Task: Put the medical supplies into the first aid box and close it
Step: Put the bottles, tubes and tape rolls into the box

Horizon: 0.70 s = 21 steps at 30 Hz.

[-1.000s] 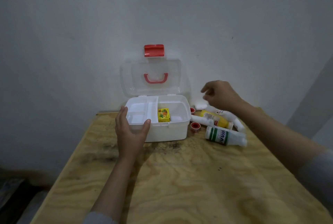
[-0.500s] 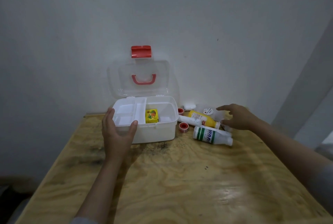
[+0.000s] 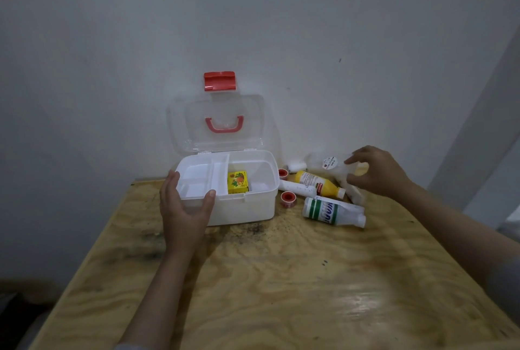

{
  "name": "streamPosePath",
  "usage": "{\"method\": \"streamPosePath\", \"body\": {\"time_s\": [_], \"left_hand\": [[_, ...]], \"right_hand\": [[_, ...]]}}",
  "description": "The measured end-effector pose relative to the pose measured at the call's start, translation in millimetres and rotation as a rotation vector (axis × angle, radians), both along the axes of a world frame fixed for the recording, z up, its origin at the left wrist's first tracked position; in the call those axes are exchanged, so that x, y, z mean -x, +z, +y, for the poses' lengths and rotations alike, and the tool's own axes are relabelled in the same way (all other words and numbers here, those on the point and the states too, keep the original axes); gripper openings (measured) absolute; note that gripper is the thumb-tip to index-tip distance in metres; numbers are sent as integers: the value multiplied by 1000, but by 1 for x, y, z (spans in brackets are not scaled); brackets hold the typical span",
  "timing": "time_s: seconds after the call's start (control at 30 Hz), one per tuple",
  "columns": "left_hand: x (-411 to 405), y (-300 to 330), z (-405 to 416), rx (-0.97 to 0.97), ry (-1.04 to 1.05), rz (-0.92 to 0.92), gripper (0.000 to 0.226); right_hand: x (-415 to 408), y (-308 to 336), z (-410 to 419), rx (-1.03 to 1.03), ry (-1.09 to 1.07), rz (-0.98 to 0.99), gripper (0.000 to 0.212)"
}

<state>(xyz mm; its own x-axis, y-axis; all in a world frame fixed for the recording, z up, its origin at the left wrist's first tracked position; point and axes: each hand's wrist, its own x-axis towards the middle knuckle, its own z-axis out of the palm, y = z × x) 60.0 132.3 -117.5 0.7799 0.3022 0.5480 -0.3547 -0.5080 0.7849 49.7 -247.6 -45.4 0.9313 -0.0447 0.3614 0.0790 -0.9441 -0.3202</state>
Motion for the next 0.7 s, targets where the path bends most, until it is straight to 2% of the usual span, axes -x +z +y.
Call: {"method": "streamPosePath", "body": {"time_s": [0.17, 0.3, 0.47, 0.7], "left_hand": [[0, 0, -1, -5, 3, 2, 75], [1, 0, 0, 5, -7, -2, 75], [2, 2, 0, 13, -6, 13, 77], [7, 8, -1, 37, -24, 37, 83]], "right_hand": [[11, 27, 15, -20, 68, -184, 32], [19, 45, 44, -72, 196, -229, 32], [11, 61, 93, -46, 334, -94, 35], [-24, 51, 154, 49, 320, 98, 37]]}}
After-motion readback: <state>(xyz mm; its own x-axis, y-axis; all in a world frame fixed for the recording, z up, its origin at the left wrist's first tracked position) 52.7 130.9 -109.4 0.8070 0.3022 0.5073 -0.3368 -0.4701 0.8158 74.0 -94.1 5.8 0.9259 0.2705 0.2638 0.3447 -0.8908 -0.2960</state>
